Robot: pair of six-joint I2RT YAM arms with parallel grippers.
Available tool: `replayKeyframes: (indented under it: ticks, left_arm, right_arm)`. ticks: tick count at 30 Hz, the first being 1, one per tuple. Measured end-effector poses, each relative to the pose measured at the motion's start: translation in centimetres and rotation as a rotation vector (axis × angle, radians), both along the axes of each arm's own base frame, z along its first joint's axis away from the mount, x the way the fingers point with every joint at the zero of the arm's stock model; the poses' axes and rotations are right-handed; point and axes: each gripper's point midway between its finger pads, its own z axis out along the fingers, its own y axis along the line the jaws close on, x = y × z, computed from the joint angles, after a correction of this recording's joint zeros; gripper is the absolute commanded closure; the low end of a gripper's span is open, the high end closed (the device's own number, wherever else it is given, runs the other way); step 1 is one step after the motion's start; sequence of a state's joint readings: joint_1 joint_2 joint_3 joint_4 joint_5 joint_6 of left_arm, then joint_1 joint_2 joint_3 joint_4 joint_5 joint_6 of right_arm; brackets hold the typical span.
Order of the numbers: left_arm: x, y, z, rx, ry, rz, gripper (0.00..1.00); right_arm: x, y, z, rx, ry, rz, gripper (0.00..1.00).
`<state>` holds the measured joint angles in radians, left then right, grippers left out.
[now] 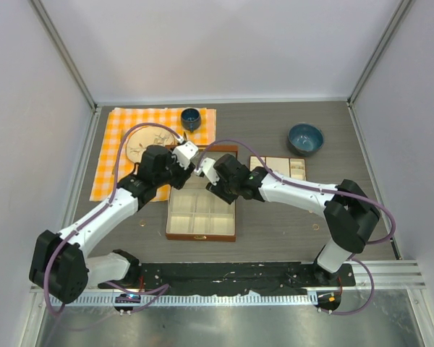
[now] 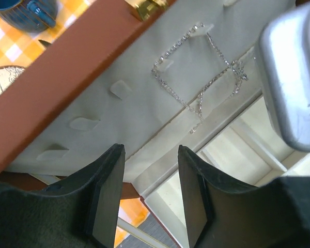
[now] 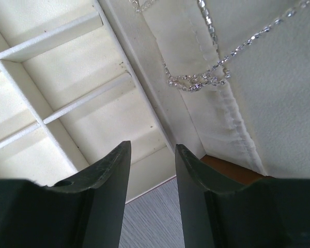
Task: Organize the mixed jewelry
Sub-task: Place the jewelry in the jewelry box.
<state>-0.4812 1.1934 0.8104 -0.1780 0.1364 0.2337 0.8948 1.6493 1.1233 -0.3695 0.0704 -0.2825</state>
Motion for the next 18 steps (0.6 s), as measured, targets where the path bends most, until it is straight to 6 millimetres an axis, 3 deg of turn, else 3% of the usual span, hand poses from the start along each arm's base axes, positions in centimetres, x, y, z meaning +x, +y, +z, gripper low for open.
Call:
replayKeyframes:
  ticks: [11,18]
  left_arm:
    - [-0.4,0.5,-2.8,0.095,-0.063,-0.090,0.50]
    - [0.4,0.7,-2.9,0.119,-0.150,-0.112,0.50]
  right_arm:
    - [0.3,-0.1,0.1,0.000,-0.013,-0.016,0.54]
    - [0.0,-0.5,-0.3,-0.022,0.000,-0.016,0.54]
